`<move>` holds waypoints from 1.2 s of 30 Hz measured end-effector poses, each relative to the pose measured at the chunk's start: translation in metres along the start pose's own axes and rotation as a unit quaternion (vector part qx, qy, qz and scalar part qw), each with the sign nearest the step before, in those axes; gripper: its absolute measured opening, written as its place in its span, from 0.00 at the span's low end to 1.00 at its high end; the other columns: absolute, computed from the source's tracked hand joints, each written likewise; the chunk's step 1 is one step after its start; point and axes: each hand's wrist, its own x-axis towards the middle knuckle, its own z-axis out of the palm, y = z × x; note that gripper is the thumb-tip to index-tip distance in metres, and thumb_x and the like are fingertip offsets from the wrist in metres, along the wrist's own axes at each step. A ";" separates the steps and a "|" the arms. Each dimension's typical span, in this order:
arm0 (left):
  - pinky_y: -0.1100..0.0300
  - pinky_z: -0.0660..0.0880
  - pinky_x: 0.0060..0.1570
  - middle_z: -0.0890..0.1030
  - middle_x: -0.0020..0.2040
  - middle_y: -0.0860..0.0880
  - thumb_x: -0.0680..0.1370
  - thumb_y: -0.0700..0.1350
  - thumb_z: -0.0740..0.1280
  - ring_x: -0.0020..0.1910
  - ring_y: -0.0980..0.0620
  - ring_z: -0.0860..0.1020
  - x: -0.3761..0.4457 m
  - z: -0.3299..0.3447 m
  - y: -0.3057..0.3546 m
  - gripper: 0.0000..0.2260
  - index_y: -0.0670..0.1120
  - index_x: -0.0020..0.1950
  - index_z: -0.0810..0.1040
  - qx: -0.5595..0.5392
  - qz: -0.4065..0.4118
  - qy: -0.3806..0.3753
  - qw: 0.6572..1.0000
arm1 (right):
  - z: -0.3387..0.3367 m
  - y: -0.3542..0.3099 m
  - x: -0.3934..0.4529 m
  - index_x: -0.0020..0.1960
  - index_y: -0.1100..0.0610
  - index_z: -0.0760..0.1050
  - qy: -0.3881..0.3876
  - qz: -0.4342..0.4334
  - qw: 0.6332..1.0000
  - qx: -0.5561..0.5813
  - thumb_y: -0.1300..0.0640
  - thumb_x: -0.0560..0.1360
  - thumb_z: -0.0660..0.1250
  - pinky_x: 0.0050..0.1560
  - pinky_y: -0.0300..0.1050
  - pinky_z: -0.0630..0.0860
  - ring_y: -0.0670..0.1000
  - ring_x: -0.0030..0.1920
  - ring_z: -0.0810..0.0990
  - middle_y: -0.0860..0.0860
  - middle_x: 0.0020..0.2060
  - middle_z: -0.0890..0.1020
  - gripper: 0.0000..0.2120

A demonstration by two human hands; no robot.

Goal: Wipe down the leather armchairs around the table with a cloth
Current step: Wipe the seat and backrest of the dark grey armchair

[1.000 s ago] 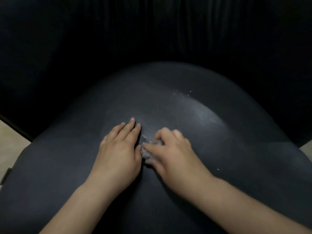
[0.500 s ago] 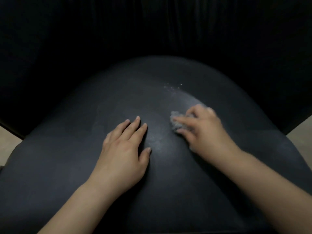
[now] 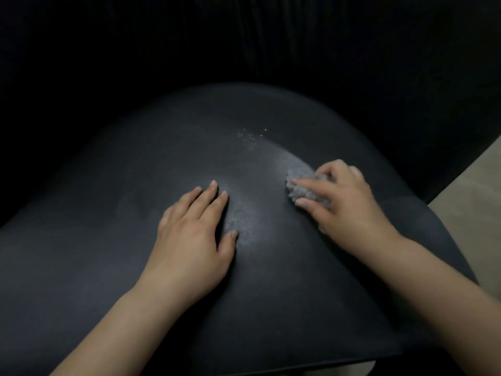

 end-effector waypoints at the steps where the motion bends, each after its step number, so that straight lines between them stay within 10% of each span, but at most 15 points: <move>1: 0.60 0.44 0.70 0.55 0.78 0.57 0.71 0.64 0.45 0.76 0.56 0.50 0.000 0.000 0.001 0.35 0.54 0.77 0.59 -0.003 -0.002 0.004 1.000 | -0.001 0.001 0.001 0.57 0.47 0.81 0.001 0.024 1.000 0.013 0.44 0.72 0.68 0.55 0.57 0.73 0.54 0.51 0.70 0.49 0.49 0.72 0.16; 6: 0.57 0.49 0.70 0.60 0.76 0.55 0.71 0.63 0.48 0.75 0.55 0.54 0.004 0.004 0.004 0.34 0.52 0.75 0.64 -0.013 -0.013 0.020 1.000 | 0.013 -0.039 -0.038 0.57 0.47 0.80 -0.062 -0.092 0.993 0.049 0.41 0.72 0.63 0.48 0.49 0.73 0.51 0.47 0.72 0.50 0.48 0.74 0.18; 21: 0.50 0.46 0.74 0.58 0.77 0.56 0.70 0.66 0.49 0.76 0.54 0.54 0.053 -0.005 -0.015 0.33 0.59 0.74 0.64 0.006 -0.027 0.026 0.999 | 0.025 -0.009 0.071 0.59 0.47 0.80 -0.005 0.040 0.999 0.016 0.45 0.71 0.71 0.61 0.44 0.66 0.50 0.54 0.66 0.46 0.49 0.68 0.17; 26: 0.48 0.46 0.75 0.55 0.78 0.55 0.75 0.63 0.53 0.76 0.53 0.52 0.082 -0.008 -0.028 0.29 0.57 0.76 0.60 0.015 -0.062 0.027 0.998 | 0.025 -0.030 0.065 0.62 0.41 0.76 -0.101 -0.050 0.993 0.025 0.39 0.68 0.70 0.62 0.41 0.63 0.47 0.56 0.65 0.45 0.53 0.66 0.22; 36: 0.46 0.55 0.73 0.66 0.74 0.53 0.74 0.60 0.52 0.73 0.49 0.62 0.085 0.011 -0.029 0.28 0.53 0.73 0.69 0.031 -0.059 0.059 0.996 | 0.053 0.016 0.154 0.59 0.53 0.79 0.063 0.135 0.989 0.027 0.51 0.77 0.66 0.61 0.43 0.67 0.52 0.56 0.68 0.48 0.50 0.69 0.13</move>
